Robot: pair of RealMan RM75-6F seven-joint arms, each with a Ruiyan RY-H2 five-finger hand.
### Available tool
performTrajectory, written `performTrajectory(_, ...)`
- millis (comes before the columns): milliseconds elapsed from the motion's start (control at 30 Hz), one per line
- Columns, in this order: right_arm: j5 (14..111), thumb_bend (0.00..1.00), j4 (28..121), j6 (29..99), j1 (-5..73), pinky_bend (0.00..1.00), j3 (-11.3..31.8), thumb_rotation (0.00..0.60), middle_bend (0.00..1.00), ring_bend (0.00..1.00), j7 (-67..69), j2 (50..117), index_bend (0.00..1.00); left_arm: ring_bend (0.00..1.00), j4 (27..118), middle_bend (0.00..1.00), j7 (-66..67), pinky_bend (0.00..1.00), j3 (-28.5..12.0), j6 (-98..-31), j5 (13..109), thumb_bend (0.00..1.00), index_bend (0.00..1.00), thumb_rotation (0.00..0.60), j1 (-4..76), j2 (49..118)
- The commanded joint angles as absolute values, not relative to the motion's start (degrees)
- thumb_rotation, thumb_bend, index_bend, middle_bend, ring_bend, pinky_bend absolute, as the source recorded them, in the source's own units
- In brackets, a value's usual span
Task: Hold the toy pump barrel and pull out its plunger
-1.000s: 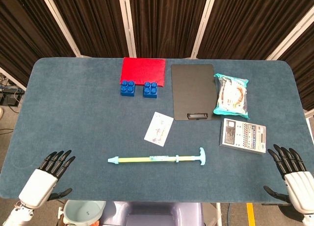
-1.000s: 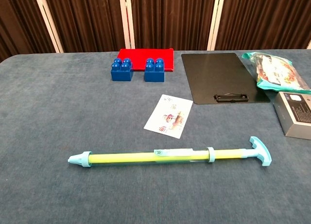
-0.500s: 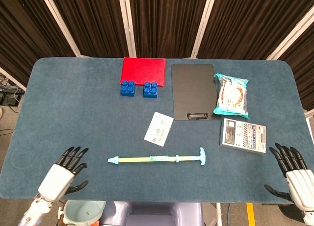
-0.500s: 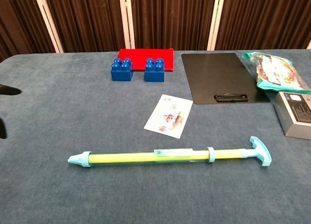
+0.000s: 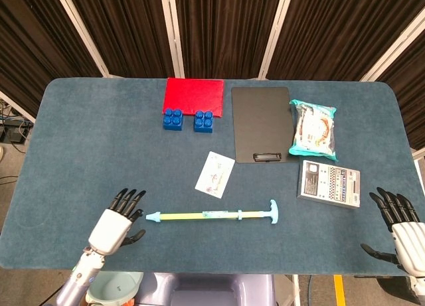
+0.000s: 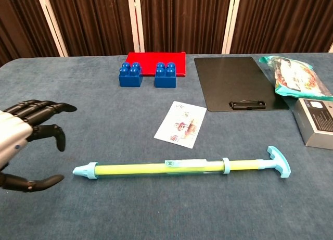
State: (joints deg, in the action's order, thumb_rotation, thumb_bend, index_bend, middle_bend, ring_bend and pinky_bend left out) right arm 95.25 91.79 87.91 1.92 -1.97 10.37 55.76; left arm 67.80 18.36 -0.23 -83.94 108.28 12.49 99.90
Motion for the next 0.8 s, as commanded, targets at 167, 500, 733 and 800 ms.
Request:
performTrajectory(167,94.20,0.00,91.49,86.23,2.70,0.00,-1.61,0.600,0.00,0.00,10.36,56.10,0.00,0.10,65.45,0.11,20.21,0.14,-1.77,-81.26,106.20,0.21,0.46,0.600,14.93,105.01)
performTrajectory(500,91.97,0.00,91.15,83.65,3.98,0.00,-0.66,0.600,0.00,0.00,10.42,56.67,0.00,0.10,63.54,0.10,21.37,0.14,-1.94,-77.63,103.47,0.25,0.38,0.600,17.00,108.48)
performTrajectory(733,92.27,0.00,91.24,83.51,4.08,0.00,-0.86,0.600,0.00,0.00,11.48,56.19,0.00,0.10,63.42,0.11,22.34,0.14,-2.11,-78.05,102.61,0.28,0.43,0.600,17.56,109.08)
performTrajectory(800,92.47,0.00,91.24,83.63,4.07,0.00,-0.93,0.600,0.00,0.00,11.60,56.12,0.00,0.10,63.15,0.11,22.84,0.14,-1.95,-78.28,102.54,0.29,0.43,0.600,17.60,109.17)
